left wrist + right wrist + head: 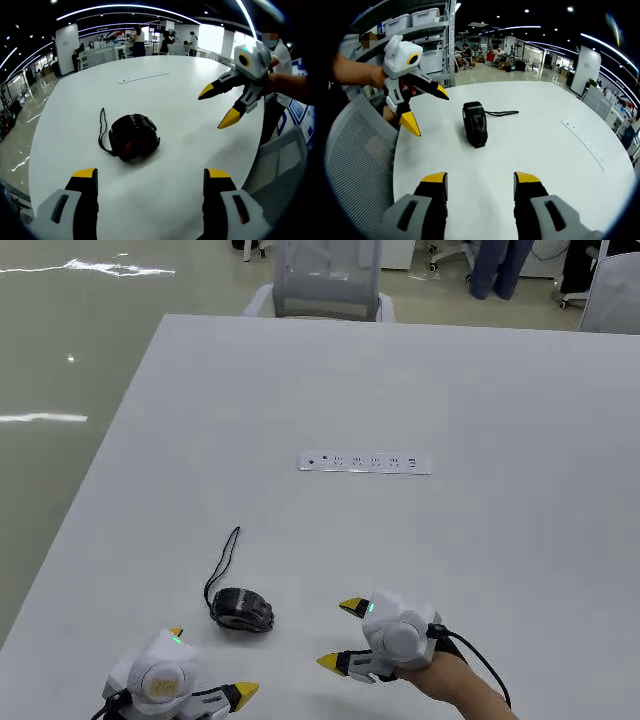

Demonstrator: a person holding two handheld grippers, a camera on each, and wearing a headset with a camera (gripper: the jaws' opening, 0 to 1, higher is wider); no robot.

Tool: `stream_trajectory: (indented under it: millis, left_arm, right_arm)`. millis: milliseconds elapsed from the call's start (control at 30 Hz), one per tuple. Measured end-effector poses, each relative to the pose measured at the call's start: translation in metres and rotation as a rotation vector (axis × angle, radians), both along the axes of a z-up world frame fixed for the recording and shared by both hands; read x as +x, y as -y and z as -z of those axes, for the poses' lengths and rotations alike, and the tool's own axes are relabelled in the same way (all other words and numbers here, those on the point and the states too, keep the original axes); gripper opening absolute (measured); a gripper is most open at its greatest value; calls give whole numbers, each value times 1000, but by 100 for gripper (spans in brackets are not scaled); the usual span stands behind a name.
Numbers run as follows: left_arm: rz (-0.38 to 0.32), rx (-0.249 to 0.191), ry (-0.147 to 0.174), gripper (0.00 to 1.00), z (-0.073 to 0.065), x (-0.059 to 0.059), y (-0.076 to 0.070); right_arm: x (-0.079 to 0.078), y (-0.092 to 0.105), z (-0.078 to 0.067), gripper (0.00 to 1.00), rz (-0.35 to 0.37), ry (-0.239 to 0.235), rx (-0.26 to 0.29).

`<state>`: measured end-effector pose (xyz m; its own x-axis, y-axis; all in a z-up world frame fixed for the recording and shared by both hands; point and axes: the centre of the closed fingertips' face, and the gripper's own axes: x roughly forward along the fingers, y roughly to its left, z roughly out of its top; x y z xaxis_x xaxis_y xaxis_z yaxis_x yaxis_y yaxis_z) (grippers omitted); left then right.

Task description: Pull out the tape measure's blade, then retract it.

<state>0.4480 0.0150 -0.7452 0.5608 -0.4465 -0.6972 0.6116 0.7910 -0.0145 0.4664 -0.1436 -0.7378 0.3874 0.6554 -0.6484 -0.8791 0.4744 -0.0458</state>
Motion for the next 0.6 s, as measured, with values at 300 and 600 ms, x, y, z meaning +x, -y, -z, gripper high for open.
stream_trajectory:
  millis: [300, 600]
  left_arm:
    - [43, -41, 14, 88, -19, -12, 1]
    - [74, -58, 37, 93, -32, -18, 3]
  right_arm:
    - [-19, 24, -11, 64, 91, -3, 15]
    - [-34, 41, -22, 72, 155, 4, 39]
